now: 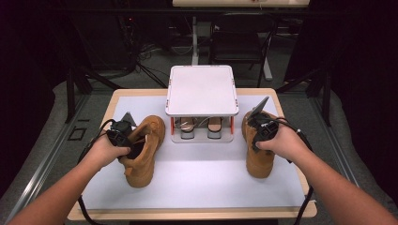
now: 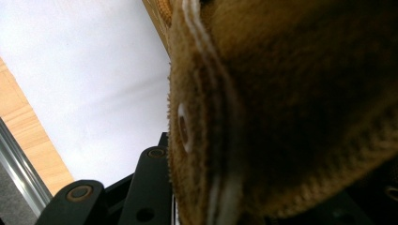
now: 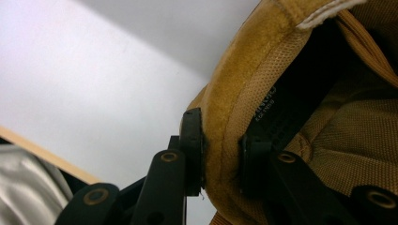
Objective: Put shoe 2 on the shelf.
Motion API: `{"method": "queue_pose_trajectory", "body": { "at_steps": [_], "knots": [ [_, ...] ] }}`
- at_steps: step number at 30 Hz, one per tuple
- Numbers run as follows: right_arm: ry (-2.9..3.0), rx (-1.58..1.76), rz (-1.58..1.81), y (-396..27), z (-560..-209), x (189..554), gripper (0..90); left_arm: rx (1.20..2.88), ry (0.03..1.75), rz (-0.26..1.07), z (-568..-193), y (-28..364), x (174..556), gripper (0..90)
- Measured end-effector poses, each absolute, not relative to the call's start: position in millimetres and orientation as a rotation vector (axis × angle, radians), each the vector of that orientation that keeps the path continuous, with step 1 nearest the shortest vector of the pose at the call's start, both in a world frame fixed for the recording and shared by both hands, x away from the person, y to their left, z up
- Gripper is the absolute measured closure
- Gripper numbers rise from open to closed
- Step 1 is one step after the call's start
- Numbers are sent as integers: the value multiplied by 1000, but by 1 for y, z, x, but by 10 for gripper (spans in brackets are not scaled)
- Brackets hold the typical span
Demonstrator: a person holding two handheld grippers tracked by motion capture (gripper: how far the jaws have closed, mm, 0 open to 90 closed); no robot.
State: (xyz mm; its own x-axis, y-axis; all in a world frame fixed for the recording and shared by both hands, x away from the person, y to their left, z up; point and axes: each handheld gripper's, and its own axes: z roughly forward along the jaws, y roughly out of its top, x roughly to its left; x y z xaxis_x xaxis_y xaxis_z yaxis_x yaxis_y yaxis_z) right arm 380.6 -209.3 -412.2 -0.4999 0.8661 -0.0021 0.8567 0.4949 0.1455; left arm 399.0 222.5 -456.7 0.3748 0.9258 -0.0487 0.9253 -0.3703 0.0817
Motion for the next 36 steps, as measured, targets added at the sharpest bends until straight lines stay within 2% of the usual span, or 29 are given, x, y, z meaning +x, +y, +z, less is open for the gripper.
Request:
{"method": "queue_pose_trajectory", "body": {
  "at_steps": [10,22,28,36],
  "knots": [
    [2698,1465,207,-205,-415,346,757,2524,1707,9,-457,223,399,688],
    [2744,1448,184,-197,-420,331,751,2523,1707,10,-457,222,399,688],
    [2732,1487,232,-199,-419,331,693,2527,1704,9,-457,222,399,687],
    [2679,1522,313,-206,-389,332,642,2530,1705,11,-457,222,399,687]
  ]
}}
